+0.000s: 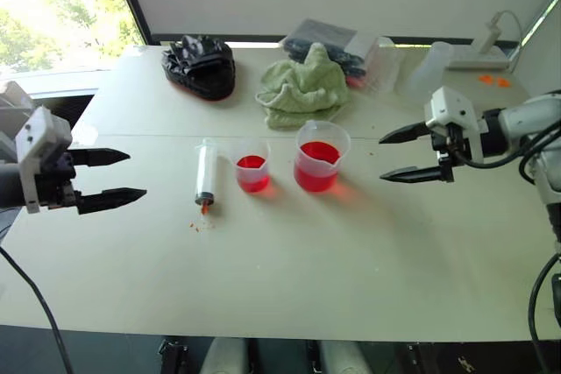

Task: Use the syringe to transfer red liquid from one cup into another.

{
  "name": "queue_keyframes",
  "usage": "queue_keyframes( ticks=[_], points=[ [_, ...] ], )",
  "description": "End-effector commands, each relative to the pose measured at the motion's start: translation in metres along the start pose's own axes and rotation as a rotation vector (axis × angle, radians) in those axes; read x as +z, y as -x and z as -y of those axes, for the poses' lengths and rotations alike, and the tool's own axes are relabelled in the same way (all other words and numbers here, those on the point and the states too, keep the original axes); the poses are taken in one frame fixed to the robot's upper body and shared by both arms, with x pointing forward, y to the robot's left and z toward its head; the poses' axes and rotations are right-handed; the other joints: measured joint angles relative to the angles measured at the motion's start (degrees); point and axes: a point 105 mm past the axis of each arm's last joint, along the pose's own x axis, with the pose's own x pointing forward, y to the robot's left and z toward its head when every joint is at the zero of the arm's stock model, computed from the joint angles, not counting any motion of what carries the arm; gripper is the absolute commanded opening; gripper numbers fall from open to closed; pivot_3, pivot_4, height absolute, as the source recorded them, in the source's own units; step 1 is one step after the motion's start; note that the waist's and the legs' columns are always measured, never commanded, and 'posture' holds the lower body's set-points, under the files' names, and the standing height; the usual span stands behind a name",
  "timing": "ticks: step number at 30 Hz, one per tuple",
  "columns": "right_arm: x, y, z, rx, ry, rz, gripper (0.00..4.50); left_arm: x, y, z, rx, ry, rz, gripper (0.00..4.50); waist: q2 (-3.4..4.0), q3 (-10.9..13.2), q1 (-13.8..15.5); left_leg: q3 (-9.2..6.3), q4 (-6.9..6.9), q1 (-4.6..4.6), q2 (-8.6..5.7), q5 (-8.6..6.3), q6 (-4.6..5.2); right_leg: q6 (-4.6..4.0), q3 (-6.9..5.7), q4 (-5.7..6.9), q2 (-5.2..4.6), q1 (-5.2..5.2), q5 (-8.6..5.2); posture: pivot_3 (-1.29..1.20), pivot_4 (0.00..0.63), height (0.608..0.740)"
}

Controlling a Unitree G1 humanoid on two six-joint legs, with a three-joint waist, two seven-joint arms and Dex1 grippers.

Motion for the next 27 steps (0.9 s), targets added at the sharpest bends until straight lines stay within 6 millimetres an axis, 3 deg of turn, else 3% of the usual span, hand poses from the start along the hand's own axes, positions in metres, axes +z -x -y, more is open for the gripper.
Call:
queue_keyframes(
  ticks=[1,27],
  points=[
    [0.015,0.012,0.002,-0.043,0.046,0.024,3.8,0.009,0.002,0.0,-0.004,-0.045,0.018,4.49,0.0,0.0,-0.01,0.0,0.0,0.0,0.0,0.0,0.0,0.0,0.0,0.0,0.0,0.0,0.0,0.0,0.15,0.711],
    [0.022,0.015,0.008,-0.103,0.04,0.066,3.8,0.019,-0.011,-0.006,0.011,-0.005,0.015,4.49,0.0,0.0,0.05,0.0,0.01,0.0,-0.01,0.01,-0.03,0.0,0.0,0.01,0.0,0.0,0.0,0.0,0.15,0.711]
  ],
)
